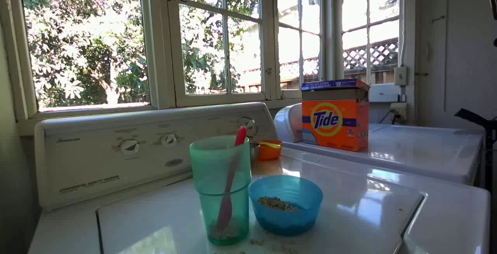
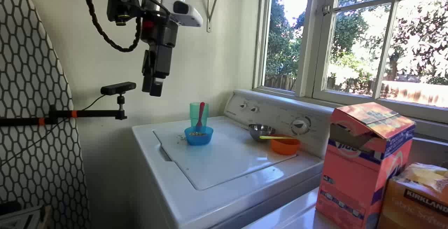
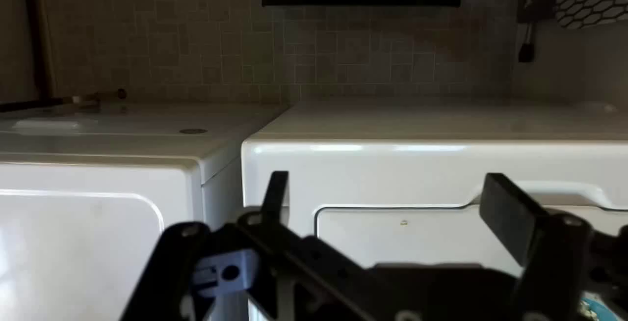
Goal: Press a button on the washing machine
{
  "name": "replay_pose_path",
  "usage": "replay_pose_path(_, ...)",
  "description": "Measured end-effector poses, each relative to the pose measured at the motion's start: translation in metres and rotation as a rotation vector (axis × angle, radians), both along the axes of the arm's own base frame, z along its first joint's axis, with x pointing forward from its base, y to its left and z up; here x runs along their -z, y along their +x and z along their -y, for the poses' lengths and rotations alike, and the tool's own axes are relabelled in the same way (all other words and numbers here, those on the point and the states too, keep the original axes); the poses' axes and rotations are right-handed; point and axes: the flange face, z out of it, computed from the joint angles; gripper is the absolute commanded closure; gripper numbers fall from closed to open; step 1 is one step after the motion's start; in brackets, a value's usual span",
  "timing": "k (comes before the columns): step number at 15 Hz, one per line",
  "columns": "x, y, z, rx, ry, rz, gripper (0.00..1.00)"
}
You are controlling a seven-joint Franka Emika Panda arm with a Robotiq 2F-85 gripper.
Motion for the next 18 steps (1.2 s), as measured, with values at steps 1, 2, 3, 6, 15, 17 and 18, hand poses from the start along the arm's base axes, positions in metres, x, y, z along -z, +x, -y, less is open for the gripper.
replay_pose_path(1, 0.0, 0.0, 0.0, 0.0, 0.0, 0.0, 0.0)
replay_pose_path(2, 0.0, 0.0, 0.0, 0.0, 0.0, 0.0, 0.0)
replay_pose_path(3, 0.0, 0.0, 0.0, 0.0, 0.0, 0.0, 0.0)
replay_pose_path(6, 0.0, 0.0, 0.0, 0.0, 0.0, 0.0, 0.0)
replay_pose_path(15, 0.0, 0.0, -0.0002, 0.0, 0.0, 0.0, 0.0)
replay_pose_path(17, -0.0027, 0.0036, 0.0027, -0.015, -0.027, 0.016, 0.0)
replay_pose_path(18, -0.007, 0.0093, 0.0062, -0.039, -0.061, 0.036, 0.0)
